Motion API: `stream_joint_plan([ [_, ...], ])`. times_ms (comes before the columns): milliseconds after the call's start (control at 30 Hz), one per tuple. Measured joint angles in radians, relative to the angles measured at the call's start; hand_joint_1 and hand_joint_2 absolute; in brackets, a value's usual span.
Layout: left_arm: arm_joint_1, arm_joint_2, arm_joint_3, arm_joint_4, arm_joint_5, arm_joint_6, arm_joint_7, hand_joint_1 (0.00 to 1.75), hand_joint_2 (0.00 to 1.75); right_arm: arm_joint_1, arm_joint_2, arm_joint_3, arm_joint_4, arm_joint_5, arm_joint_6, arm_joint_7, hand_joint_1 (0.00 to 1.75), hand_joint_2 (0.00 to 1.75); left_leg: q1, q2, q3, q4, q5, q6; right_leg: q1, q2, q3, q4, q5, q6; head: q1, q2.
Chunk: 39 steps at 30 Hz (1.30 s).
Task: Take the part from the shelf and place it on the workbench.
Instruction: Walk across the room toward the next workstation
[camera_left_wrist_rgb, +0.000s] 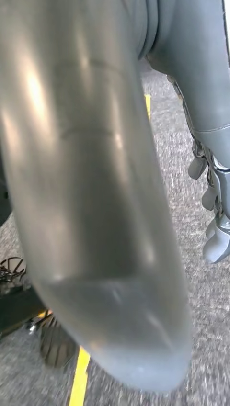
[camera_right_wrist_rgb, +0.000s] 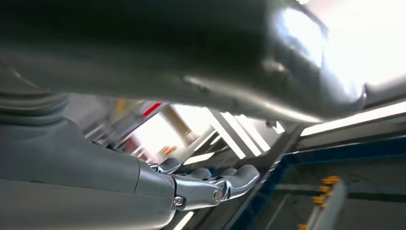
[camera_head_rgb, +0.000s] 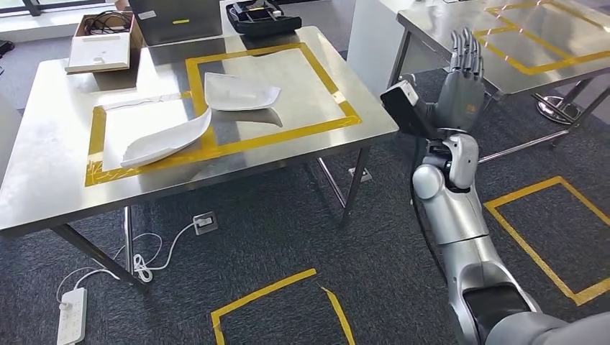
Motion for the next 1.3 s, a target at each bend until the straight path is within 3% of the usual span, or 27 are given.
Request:
stream_joint_plan([
  [67,-0.001,-0.001,0.000,0.000,0.000,0.000,0.001,0.00,0.00,-0.001,-0.019,-0.078,0.086,0.013,0.038,0.028,0.00,0.00,-0.002,-0.001,-0.012,0.002,0.012,-0.007,0.007,0.000,0.098,-0.139,0.014,-0.011,0.001,0.000],
  [100,-0.002,-0.002,0.000,0.000,0.000,-0.001,0.002,0.00,0.00,0.001,-0.025,-0.108,0.121,0.013,0.048,0.032,0.00,0.00,-0.004,0.000,-0.014,0.002,0.018,-0.012,0.010,0.000,0.125,-0.183,0.012,-0.017,0.003,0.000],
  [200,-0.003,-0.003,0.000,0.000,-0.006,-0.003,0.007,0.00,0.00,-0.006,-0.026,-0.167,0.258,0.008,0.099,0.051,0.00,0.00,-0.002,0.003,-0.015,-0.003,0.032,-0.032,0.014,-0.002,0.128,-0.210,0.023,-0.034,0.007,0.000],
  [233,-0.003,-0.003,0.000,0.000,-0.010,-0.004,0.010,0.00,0.00,-0.012,-0.017,-0.184,0.338,0.007,0.141,0.087,0.00,0.00,0.000,0.004,-0.019,0.005,0.022,-0.036,0.013,-0.003,0.127,-0.215,0.032,-0.042,0.007,0.000],
  [300,-0.003,-0.006,0.000,0.000,-0.020,-0.006,0.016,0.00,0.00,0.002,0.018,-0.218,0.501,0.005,0.230,0.188,0.00,0.00,0.002,0.004,-0.045,0.074,-0.045,-0.044,0.012,-0.010,0.118,-0.225,0.050,-0.056,0.005,0.000],
  [367,-0.003,-0.008,0.000,0.001,-0.024,-0.008,0.017,0.00,0.00,0.046,0.071,-0.240,0.617,-0.003,0.271,0.253,0.00,0.00,0.003,0.003,-0.082,0.199,-0.130,-0.052,0.013,-0.017,0.096,-0.223,0.065,-0.062,0.004,0.000],
  [400,-0.003,-0.008,0.000,0.001,-0.025,-0.008,0.017,0.00,0.00,0.069,0.098,-0.247,0.663,-0.006,0.275,0.264,0.00,0.00,0.003,0.003,-0.091,0.250,-0.150,-0.056,0.013,-0.018,0.081,-0.220,0.074,-0.061,0.003,0.000],
  [433,-0.003,-0.008,0.000,0.001,-0.026,-0.009,0.017,0.00,0.00,0.087,0.120,-0.252,0.702,-0.008,0.276,0.268,0.00,0.00,0.002,0.002,-0.086,0.270,-0.147,-0.058,0.011,-0.019,0.064,-0.216,0.082,-0.060,0.003,0.000],
  [467,-0.004,-0.008,0.000,0.001,-0.026,-0.009,0.017,0.00,0.00,0.098,0.134,-0.256,0.733,-0.009,0.276,0.270,0.00,0.00,0.002,0.002,-0.063,0.256,-0.128,-0.058,0.010,-0.020,0.048,-0.211,0.090,-0.057,0.003,0.000],
  [500,-0.004,-0.007,0.000,0.001,-0.027,-0.009,0.016,0.00,0.00,0.105,0.144,-0.261,0.760,-0.009,0.279,0.274,0.00,0.00,0.002,0.002,-0.021,0.206,-0.102,-0.056,0.009,-0.020,0.032,-0.206,0.098,-0.055,0.002,0.000],
  [567,-0.006,-0.005,0.000,0.000,-0.030,-0.009,0.016,0.00,0.00,0.108,0.154,-0.272,0.799,-0.008,0.289,0.281,0.00,0.00,0.000,0.002,0.081,0.063,-0.090,-0.046,0.008,-0.019,0.011,-0.198,0.112,-0.047,0.003,0.000],
  [633,-0.008,-0.004,0.000,-0.001,-0.032,-0.009,0.015,0.00,0.00,0.109,0.162,-0.281,0.825,-0.008,0.296,0.284,0.00,0.00,-0.006,0.001,0.128,-0.016,-0.102,-0.034,0.005,-0.018,0.005,-0.197,0.127,-0.035,0.004,0.000],
  [700,-0.007,-0.006,0.000,-0.001,-0.033,-0.009,0.015,0.00,0.00,0.110,0.166,-0.286,0.846,-0.008,0.298,0.284,0.00,0.00,-0.009,0.003,0.121,-0.026,-0.089,-0.020,0.001,-0.017,0.004,-0.202,0.142,-0.020,0.001,0.000],
  [733,-0.008,-0.007,0.000,-0.001,-0.033,-0.009,0.016,0.00,0.00,0.112,0.168,-0.288,0.854,-0.008,0.299,0.285,0.00,0.00,-0.008,0.005,0.116,-0.031,-0.078,-0.011,0.000,-0.014,0.000,-0.198,0.135,-0.014,0.000,0.000],
  [767,-0.008,-0.007,0.000,-0.001,-0.033,-0.009,0.016,0.00,0.00,0.113,0.169,-0.291,0.861,-0.008,0.299,0.286,0.00,0.00,-0.006,0.007,0.109,-0.036,-0.065,-0.003,-0.001,-0.011,-0.009,-0.179,0.110,-0.009,0.001,0.000],
  [800,-0.008,-0.007,0.000,-0.001,-0.033,-0.009,0.016,0.00,0.00,0.114,0.170,-0.293,0.866,-0.008,0.299,0.286,0.00,0.00,-0.004,0.009,0.100,-0.041,-0.051,0.003,-0.002,-0.008,-0.024,-0.138,0.068,-0.005,0.001,0.000],
  [867,-0.008,-0.006,0.000,-0.002,-0.033,-0.009,0.016,0.00,0.00,0.115,0.171,-0.299,0.872,-0.008,0.299,0.286,0.00,0.87,-0.005,0.010,0.074,-0.039,-0.028,0.008,-0.003,-0.006,-0.057,-0.014,-0.030,0.003,0.002,0.000],
  [900,-0.008,-0.006,0.000,-0.002,-0.033,-0.009,0.016,0.00,0.00,0.115,0.171,-0.301,0.875,-0.009,0.301,0.290,0.00,1.31,-0.005,0.011,0.059,-0.037,-0.017,0.007,-0.003,-0.006,-0.065,0.042,-0.056,0.006,0.002,0.000],
  [933,-0.008,-0.007,0.000,-0.002,-0.033,-0.009,0.013,0.00,0.00,0.115,0.172,-0.303,0.878,-0.012,0.307,0.303,0.00,1.75,-0.005,0.012,0.043,-0.033,-0.007,0.006,-0.004,-0.006,-0.060,0.072,-0.059,0.008,0.002,0.000],
  [967,-0.007,-0.006,0.000,-0.002,-0.032,-0.010,0.007,0.00,0.00,0.117,0.175,-0.307,0.883,-0.023,0.316,0.332,0.00,1.75,-0.004,0.013,0.026,-0.027,0.001,0.004,-0.004,-0.006,-0.037,0.065,-0.044,0.010,0.002,0.000],
  [1000,-0.007,-0.006,0.000,-0.002,-0.029,-0.011,-0.002,0.00,0.00,0.122,0.181,-0.316,0.887,-0.042,0.324,0.371,0.00,1.75,-0.003,0.013,0.010,-0.020,0.008,0.000,-0.005,-0.006,0.007,0.020,-0.020,0.010,0.002,0.000],
  [1067,-0.006,-0.004,0.001,-0.002,-0.024,-0.014,-0.020,0.00,0.00,0.136,0.209,-0.352,0.894,-0.105,0.327,0.451,0.00,1.75,0.001,0.011,-0.015,-0.006,0.021,-0.011,-0.003,-0.004,0.111,-0.119,-0.008,0.005,0.006,0.000],
  [1100,-0.005,-0.002,0.001,-0.002,-0.024,-0.015,-0.026,0.00,0.00,0.145,0.230,-0.377,0.898,-0.144,0.319,0.473,0.00,1.75,0.002,0.009,-0.021,-0.003,0.027,-0.019,0.000,-0.002,0.144,-0.168,-0.012,-0.003,0.010,0.000],
  [1133,-0.005,0.001,0.001,-0.003,-0.024,-0.016,-0.029,0.00,0.00,0.154,0.251,-0.404,0.901,-0.183,0.307,0.487,0.00,1.75,0.002,0.009,-0.023,-0.001,0.033,-0.027,0.004,0.000,0.157,-0.194,-0.021,-0.014,0.012,0.000],
  [1233,-0.003,0.011,0.001,-0.003,-0.034,-0.018,-0.029,0.00,0.00,0.173,0.317,-0.490,0.913,-0.261,0.261,0.494,0.00,1.75,0.003,0.008,-0.031,-0.003,0.042,-0.050,0.006,0.001,0.142,-0.198,-0.004,-0.046,0.014,0.000],
  [1300,-0.002,0.017,0.001,-0.002,-0.048,-0.017,-0.021,0.00,0.00,0.178,0.356,-0.531,0.918,-0.272,0.236,0.473,0.00,1.75,0.005,0.007,-0.052,0.044,-0.015,-0.060,0.002,-0.001,0.121,-0.201,0.017,-0.064,0.012,0.000],
])
